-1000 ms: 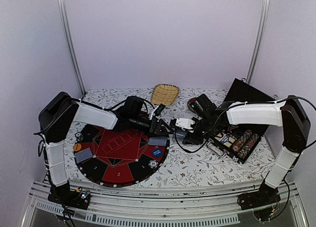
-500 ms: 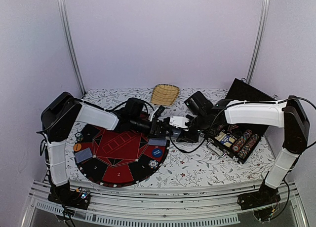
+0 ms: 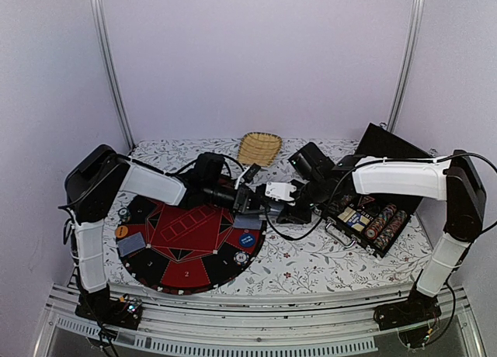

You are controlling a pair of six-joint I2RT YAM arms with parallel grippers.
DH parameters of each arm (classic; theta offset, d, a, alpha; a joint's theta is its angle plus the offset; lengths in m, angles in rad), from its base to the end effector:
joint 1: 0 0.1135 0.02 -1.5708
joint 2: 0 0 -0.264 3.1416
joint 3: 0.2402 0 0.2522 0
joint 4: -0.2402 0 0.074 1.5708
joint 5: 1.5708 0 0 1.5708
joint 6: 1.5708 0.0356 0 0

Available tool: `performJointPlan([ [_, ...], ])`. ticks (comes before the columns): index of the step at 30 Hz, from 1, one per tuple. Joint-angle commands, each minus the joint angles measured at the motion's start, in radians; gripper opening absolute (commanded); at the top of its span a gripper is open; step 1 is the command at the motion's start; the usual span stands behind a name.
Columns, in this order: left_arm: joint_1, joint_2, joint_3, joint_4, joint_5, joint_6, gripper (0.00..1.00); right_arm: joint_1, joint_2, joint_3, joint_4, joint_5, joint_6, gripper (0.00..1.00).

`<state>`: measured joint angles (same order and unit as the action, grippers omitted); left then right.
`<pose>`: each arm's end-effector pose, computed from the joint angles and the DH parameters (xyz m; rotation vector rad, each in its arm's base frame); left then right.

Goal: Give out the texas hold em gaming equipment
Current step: Pass from the right arm to the left

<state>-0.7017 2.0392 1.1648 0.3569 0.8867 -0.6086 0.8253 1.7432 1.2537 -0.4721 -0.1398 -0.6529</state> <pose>0.3077 -0.2962 0.1519 0.7297 2.2322 -1.6543 0.2488 0.2768 0.2218 -1.7494 1.8366 0.2455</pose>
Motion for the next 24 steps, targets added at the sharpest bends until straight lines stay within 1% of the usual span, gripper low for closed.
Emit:
performJointPlan([
  [1, -0.019, -0.028, -0.04, 0.127, 0.114, -0.045, 0.0, 0.009, 0.012, 0.029, 0.056, 0.02, -0.003, 0.44],
  [3, -0.018, -0.045, -0.051, 0.128, 0.114, -0.043, 0.0, 0.009, 0.007, 0.025, 0.053, 0.025, 0.0, 0.44],
  [4, -0.016, -0.055, -0.058, 0.127, 0.108, -0.043, 0.0, 0.009, 0.002, 0.022, 0.05, 0.027, 0.002, 0.47],
  [5, -0.014, -0.061, -0.064, 0.123, 0.099, -0.043, 0.0, 0.01, -0.006, 0.016, 0.051, 0.037, 0.005, 0.6],
  [6, -0.014, -0.062, -0.068, 0.113, 0.084, -0.035, 0.0, 0.01, -0.016, 0.008, 0.056, 0.047, 0.013, 0.76],
  [8, -0.012, -0.113, -0.061, 0.065, 0.064, -0.014, 0.0, 0.01, -0.047, -0.031, 0.078, 0.064, 0.02, 1.0],
  [11, -0.012, -0.141, -0.039, -0.014, 0.043, 0.031, 0.0, 0.01, -0.107, -0.108, 0.151, 0.077, 0.01, 0.99],
  [13, -0.011, -0.152, -0.032, -0.037, 0.038, 0.039, 0.0, 0.02, -0.123, -0.132, 0.18, 0.088, -0.001, 0.99],
  [18, -0.012, -0.163, -0.027, -0.061, 0.032, 0.042, 0.0, 0.084, -0.105, -0.145, 0.228, 0.192, -0.06, 0.99],
  [24, -0.004, -0.157, -0.027, -0.082, 0.02, 0.049, 0.0, 0.096, -0.148, -0.166, 0.289, 0.213, -0.083, 0.99],
])
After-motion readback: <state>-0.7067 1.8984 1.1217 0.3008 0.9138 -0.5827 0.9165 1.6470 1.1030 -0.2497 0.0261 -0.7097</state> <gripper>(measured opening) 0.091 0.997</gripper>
